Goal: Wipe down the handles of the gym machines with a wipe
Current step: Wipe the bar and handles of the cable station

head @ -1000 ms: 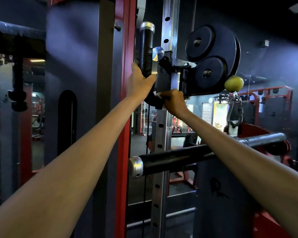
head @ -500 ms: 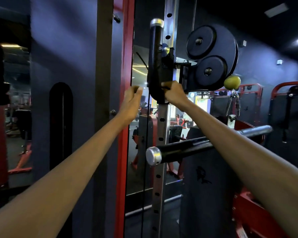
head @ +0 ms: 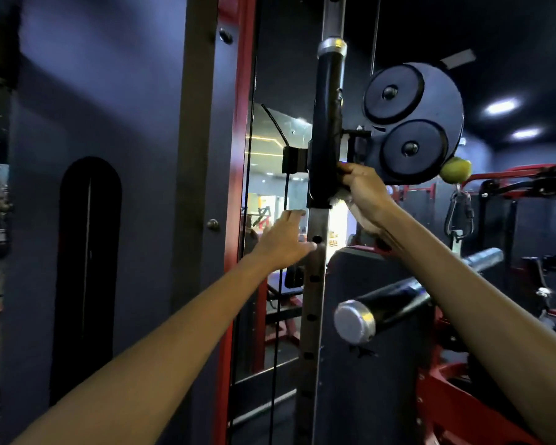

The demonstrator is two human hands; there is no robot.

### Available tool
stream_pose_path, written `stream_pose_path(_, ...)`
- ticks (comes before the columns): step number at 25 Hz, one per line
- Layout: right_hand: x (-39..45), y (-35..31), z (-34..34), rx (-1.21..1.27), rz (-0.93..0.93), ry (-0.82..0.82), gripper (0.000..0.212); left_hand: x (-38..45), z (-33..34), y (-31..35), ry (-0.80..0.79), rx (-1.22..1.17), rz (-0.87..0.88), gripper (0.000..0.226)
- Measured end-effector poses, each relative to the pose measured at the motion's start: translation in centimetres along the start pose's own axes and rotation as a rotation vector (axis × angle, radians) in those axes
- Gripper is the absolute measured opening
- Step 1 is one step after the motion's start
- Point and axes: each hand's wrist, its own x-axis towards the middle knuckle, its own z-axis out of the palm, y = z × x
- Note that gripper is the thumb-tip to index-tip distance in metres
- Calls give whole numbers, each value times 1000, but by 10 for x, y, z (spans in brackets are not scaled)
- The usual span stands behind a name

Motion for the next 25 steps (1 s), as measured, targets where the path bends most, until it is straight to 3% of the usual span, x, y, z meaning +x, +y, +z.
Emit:
stream_pose_path(3, -2, -2, 4, 9, 0, 60, 39, 31, 13, -12, 88, 8, 78, 91)
stream_pose_path(6, -8, -6, 9, -18, -1, 98, 36, 55, 21, -24, 158, -69, 139, 94)
stream_pose_path(10, -16, -16, 13, -58, 40, 139, 36, 76, 33, -22, 297, -377, 254, 81)
stream_pose_path(14, -27, -23, 16, -171, 65, 209, 29, 98, 37, -15, 378, -600, 324, 50)
stream_pose_path(17, -42, -40, 11, -429, 55, 308, 29, 101, 35, -13, 340, -634, 324, 41)
stream_pose_path(19, -53, -63, 10, -611, -81, 446, 23, 103, 33, -15, 316, -583, 384, 43)
stream_pose_path(23, -45, -118, 32, -1179, -606, 767, 19, 102, 31, -14, 262, -645, 424, 41)
stream_pose_path(25, -22, -127, 43, -1440, -671, 798, 27, 99, 30, -13, 239, -668, 418, 38)
